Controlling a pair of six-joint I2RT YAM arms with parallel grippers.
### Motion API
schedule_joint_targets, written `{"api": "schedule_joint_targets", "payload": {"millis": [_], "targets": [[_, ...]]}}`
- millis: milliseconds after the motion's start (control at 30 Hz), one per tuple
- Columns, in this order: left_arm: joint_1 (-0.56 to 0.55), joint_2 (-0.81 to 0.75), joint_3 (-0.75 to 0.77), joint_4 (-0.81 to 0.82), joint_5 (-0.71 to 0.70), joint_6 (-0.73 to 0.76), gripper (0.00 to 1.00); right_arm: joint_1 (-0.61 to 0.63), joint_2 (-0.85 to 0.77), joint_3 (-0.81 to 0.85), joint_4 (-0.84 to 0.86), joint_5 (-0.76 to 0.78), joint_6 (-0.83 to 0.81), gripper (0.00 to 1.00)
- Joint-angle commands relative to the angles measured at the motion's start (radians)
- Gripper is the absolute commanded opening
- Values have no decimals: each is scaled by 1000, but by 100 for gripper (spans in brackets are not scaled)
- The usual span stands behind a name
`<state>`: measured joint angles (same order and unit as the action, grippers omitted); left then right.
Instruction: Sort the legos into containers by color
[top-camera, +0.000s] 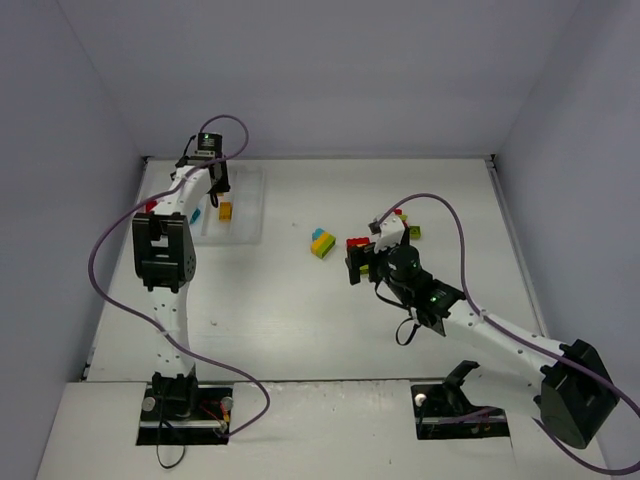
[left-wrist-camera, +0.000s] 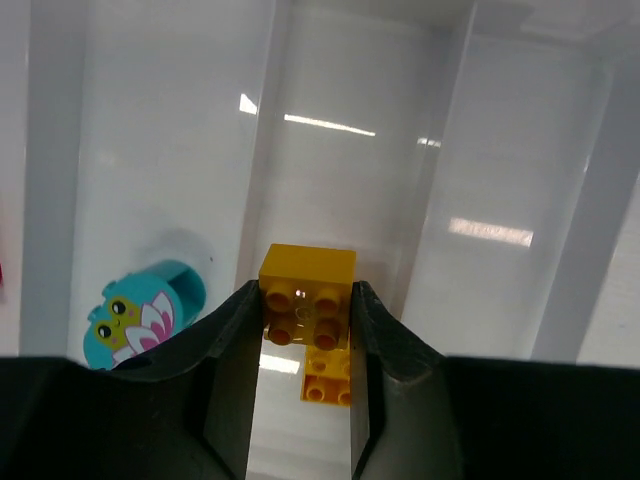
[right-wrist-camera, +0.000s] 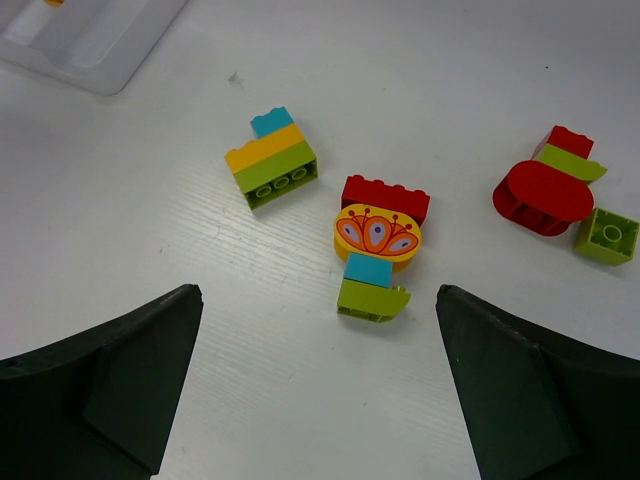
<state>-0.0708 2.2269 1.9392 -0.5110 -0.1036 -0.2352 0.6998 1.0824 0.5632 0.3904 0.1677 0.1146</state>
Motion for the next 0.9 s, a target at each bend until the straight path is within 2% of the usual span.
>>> {"api": "schedule_joint_targets", "payload": {"millis": [0, 133, 300, 333, 400, 467, 500, 533, 667, 733, 767, 867], "targets": [[8, 5, 102, 86, -22, 27, 13, 0, 7, 41, 45, -5, 22, 100], [8, 71, 162, 62, -11, 42, 18, -2, 19, 46, 42, 18, 13, 100], [8, 86, 162, 69, -1, 39, 37, -3, 37, 56, 39, 56, 19, 100], [8, 82, 159, 72, -1, 37, 38, -8, 45, 61, 38, 59, 17, 100], [8, 65, 153, 80, 11, 37, 51, -14, 57, 73, 35, 62, 17, 100], [8, 48, 147, 83, 15, 36, 56, -23, 73, 83, 30, 79, 23, 100], [8, 39, 144, 83, 18, 34, 63, -29, 77, 89, 28, 85, 28, 100], [6, 30, 133, 85, 22, 33, 65, -39, 83, 93, 28, 92, 39, 100], [3, -94, 71, 94, 56, -1, 66, -141, 111, 119, -11, 127, 88, 99], [-7, -162, 34, 98, 88, -29, 68, -202, 145, 135, -24, 124, 112, 94], [-14, -235, -6, 94, 99, -48, 76, -267, 171, 141, -24, 104, 129, 92], [-46, -387, -86, 77, 113, -75, 81, -350, 215, 159, -31, 87, 151, 88]]}}
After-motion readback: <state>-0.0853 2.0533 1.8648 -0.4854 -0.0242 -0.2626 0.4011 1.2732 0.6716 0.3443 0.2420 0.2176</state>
